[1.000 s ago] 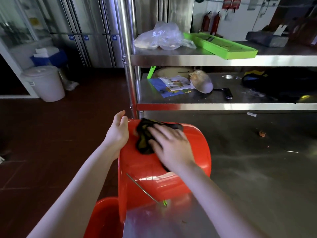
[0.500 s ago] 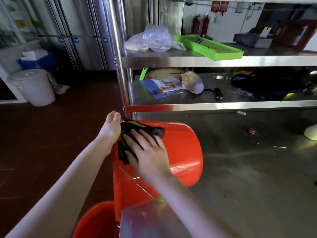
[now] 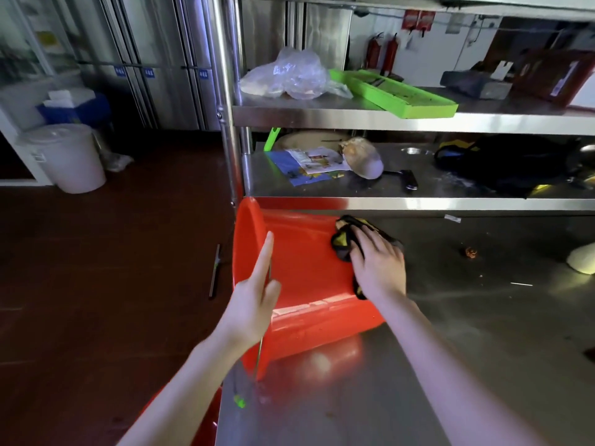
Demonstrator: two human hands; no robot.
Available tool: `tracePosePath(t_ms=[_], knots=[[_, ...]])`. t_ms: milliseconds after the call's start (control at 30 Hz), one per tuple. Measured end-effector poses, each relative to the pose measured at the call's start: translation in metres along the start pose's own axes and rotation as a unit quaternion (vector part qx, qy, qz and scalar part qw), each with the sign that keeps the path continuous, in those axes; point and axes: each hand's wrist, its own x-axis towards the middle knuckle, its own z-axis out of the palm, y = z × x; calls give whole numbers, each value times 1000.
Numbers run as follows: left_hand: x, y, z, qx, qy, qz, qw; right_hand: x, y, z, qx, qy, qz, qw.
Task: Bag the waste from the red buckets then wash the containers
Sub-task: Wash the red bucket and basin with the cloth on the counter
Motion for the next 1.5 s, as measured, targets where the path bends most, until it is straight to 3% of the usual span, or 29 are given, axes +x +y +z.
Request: tracePosePath(t_ms=[133, 267, 367, 500, 567, 733, 800, 900, 1000, 1100, 1200, 1367, 1500], knots=[[4, 0, -35, -68, -67, -33, 995, -1, -10, 1, -10, 12, -21, 1000], [7, -3, -55, -176, -74, -110, 976, -32, -86, 12, 21, 44, -153, 987], [9, 0, -46, -155, 26, -127, 979, -57, -134, 29, 43, 32, -212, 976], [-1, -18, -34, 4, 215, -114, 970, -50, -139, 39, 19, 20, -225, 974], [-7, -34, -44, 13, 217, -107, 970, -36, -122, 37, 4, 27, -195, 980], [-11, -36, -52, 6, 161, -74, 984, 2, -39, 25, 0, 26, 20, 999], [-7, -32, -43, 0, 164, -60, 985, 5, -27, 22, 17, 36, 54, 998], [5, -22, -28, -6, 167, -35, 985, -14, -60, 21, -3, 88, -73, 993], [16, -14, -22, -11, 153, -27, 988, -39, -109, 24, 37, 66, -214, 974], [22, -14, -34, -27, 134, -54, 989, -38, -124, 21, 44, 45, -257, 964], [23, -21, -55, -7, 115, -78, 990, -24, -101, 19, 36, 34, -203, 978], [24, -25, -77, -77, 85, -172, 978, -5, -38, 15, -26, 7, -42, 999], [39, -18, -67, -54, 93, -180, 978, -5, -70, 15, -29, 24, -40, 999]])
